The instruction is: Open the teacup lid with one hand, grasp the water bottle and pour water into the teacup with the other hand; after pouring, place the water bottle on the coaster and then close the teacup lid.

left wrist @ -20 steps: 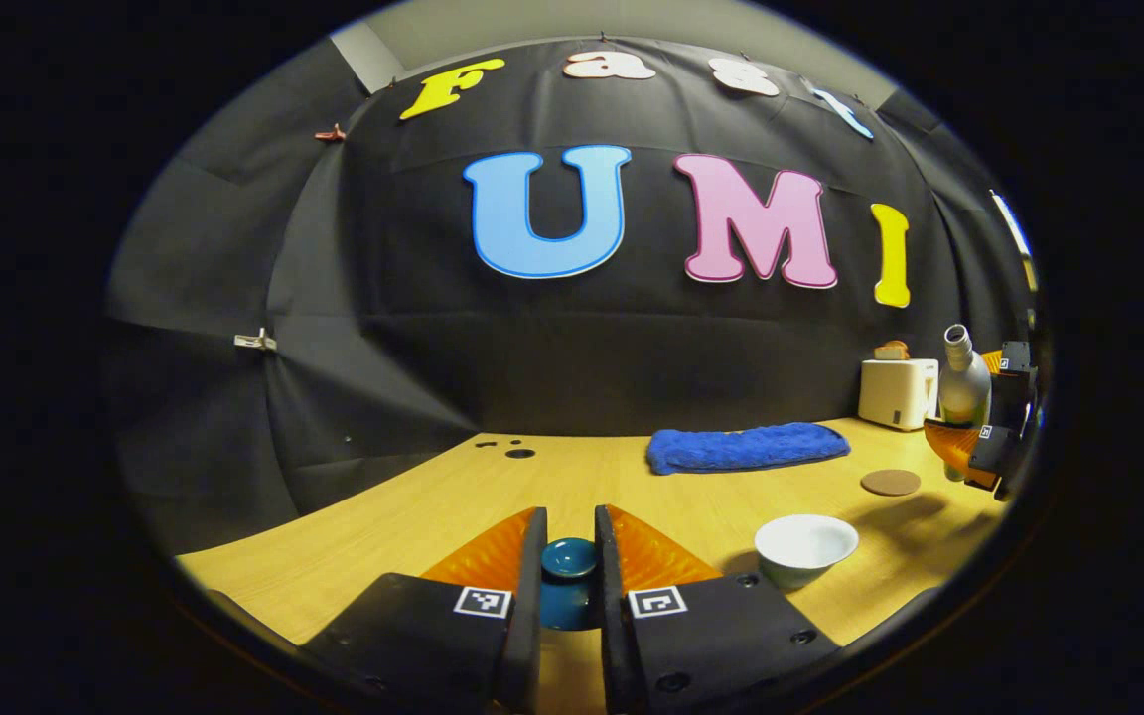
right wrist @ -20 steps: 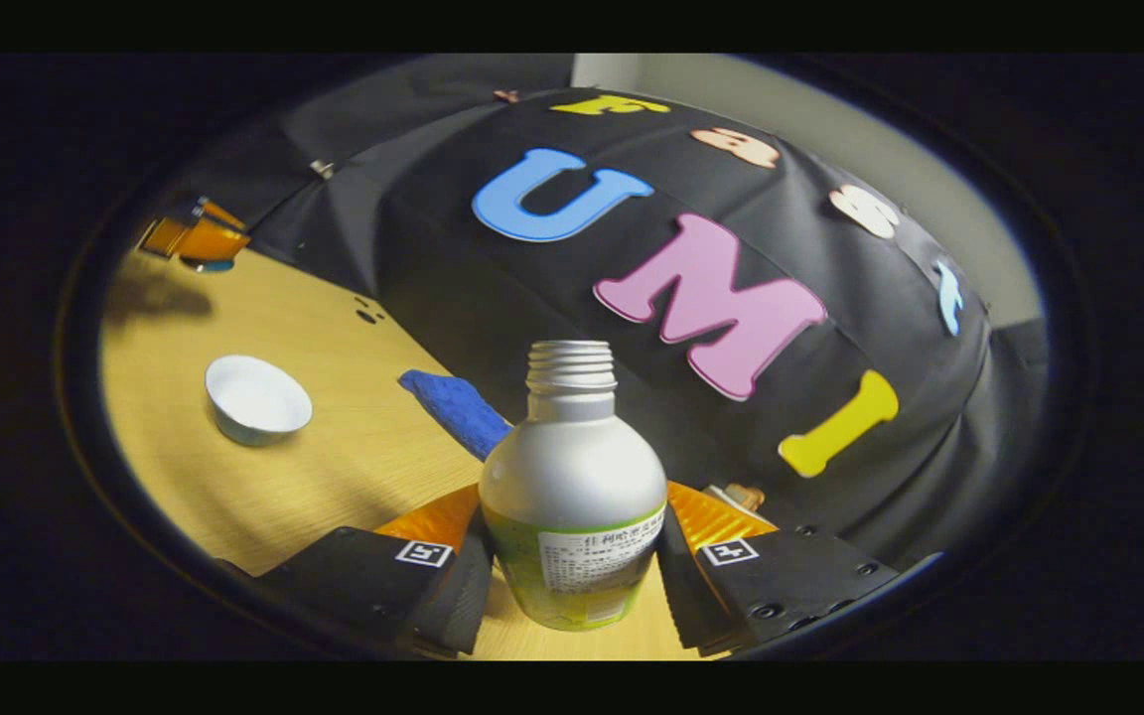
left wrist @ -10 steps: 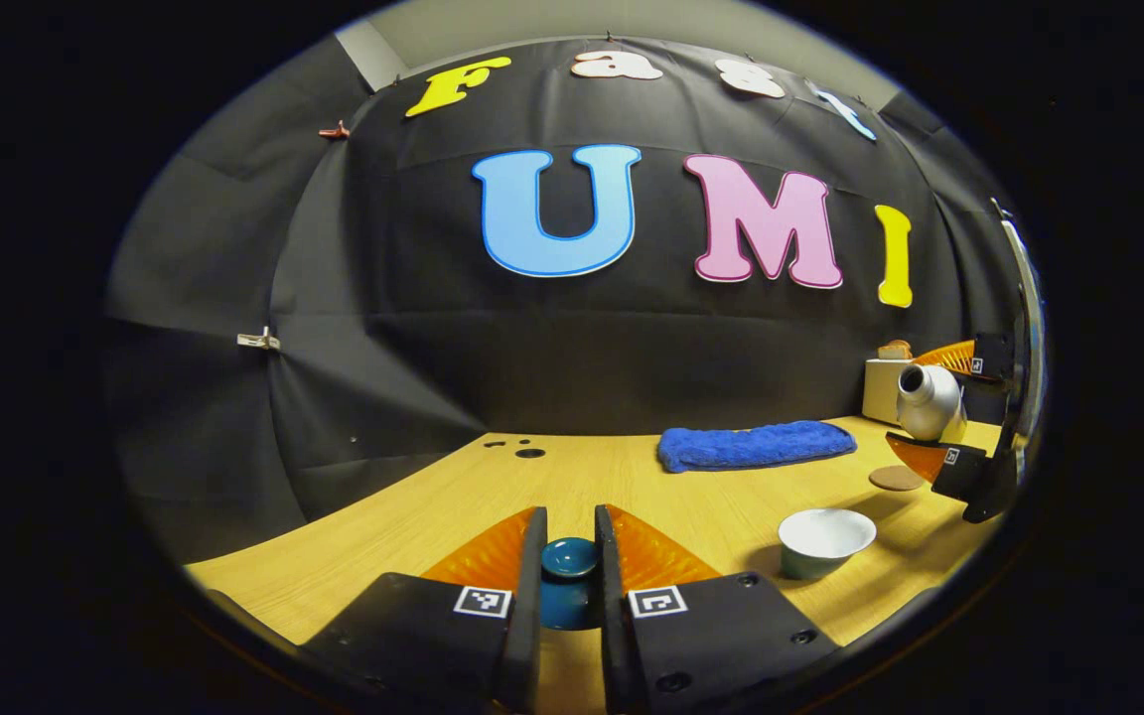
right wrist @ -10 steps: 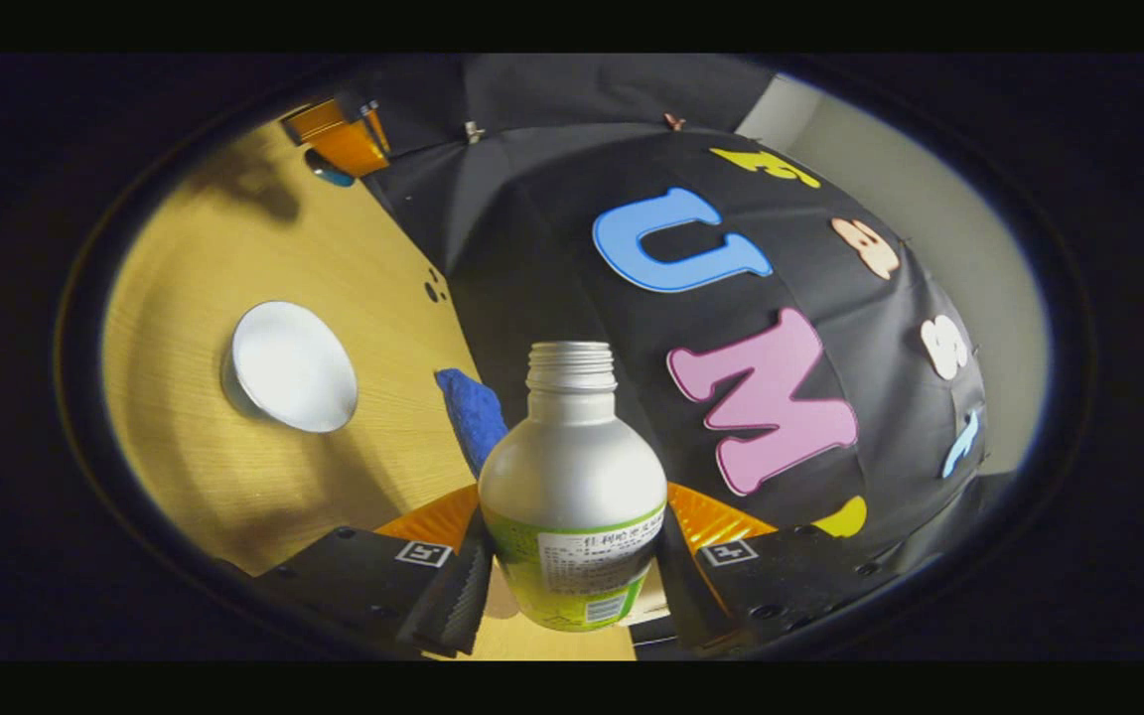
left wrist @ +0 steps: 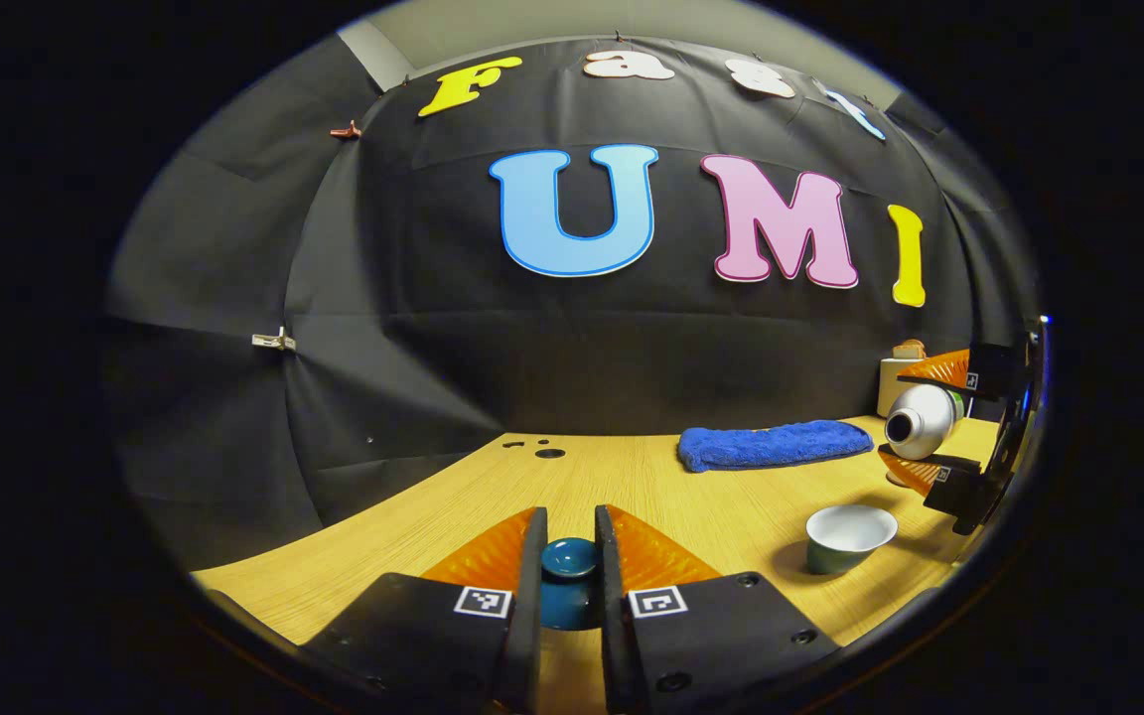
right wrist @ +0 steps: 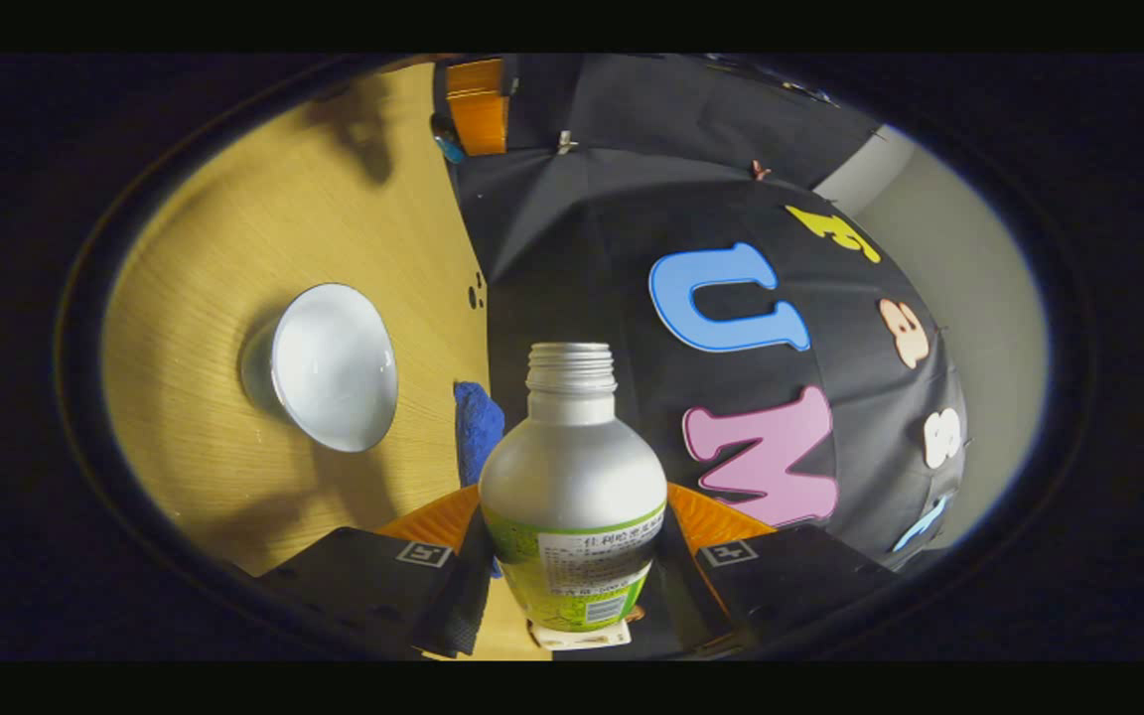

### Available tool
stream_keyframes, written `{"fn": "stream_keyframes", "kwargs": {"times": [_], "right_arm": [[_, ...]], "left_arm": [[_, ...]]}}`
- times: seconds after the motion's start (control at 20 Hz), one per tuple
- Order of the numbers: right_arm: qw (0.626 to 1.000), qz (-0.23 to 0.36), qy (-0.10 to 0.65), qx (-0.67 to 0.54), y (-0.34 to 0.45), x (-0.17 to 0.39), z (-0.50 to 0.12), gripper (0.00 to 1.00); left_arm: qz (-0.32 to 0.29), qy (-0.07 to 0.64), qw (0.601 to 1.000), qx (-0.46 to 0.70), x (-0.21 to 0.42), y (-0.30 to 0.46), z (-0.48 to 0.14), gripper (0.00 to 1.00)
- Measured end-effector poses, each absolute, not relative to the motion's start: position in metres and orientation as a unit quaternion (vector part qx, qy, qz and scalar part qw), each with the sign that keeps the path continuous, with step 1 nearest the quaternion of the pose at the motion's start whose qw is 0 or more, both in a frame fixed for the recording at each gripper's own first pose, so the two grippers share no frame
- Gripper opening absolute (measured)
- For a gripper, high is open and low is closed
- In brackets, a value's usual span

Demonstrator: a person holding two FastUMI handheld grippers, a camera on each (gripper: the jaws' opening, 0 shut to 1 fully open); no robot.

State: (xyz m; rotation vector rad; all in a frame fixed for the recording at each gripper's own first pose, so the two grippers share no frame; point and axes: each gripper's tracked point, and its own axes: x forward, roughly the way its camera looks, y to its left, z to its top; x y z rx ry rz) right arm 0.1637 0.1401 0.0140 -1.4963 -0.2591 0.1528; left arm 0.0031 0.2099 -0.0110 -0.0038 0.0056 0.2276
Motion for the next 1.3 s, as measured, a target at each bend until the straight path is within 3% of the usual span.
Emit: {"fn": "stream_keyframes", "kwargs": {"times": [0.35,0.4,1.2,1.3], "right_arm": [[0.665,0.087,-0.119,-0.733,0.139,0.171,0.002,0.72],[0.658,0.089,-0.120,-0.738,0.138,0.170,-0.001,0.78],[0.586,0.086,-0.131,-0.795,0.129,0.180,0.000,0.72],[0.575,0.086,-0.138,-0.802,0.130,0.181,0.002,0.75]], "left_arm": [[0.108,0.003,0.994,-0.002,0.003,0.208,-0.012,0.29],[0.108,0.003,0.994,-0.002,0.004,0.208,-0.011,0.29],[0.106,0.003,0.994,-0.002,0.004,0.208,-0.012,0.29],[0.106,0.003,0.994,-0.002,0.004,0.208,-0.012,0.29]]}}
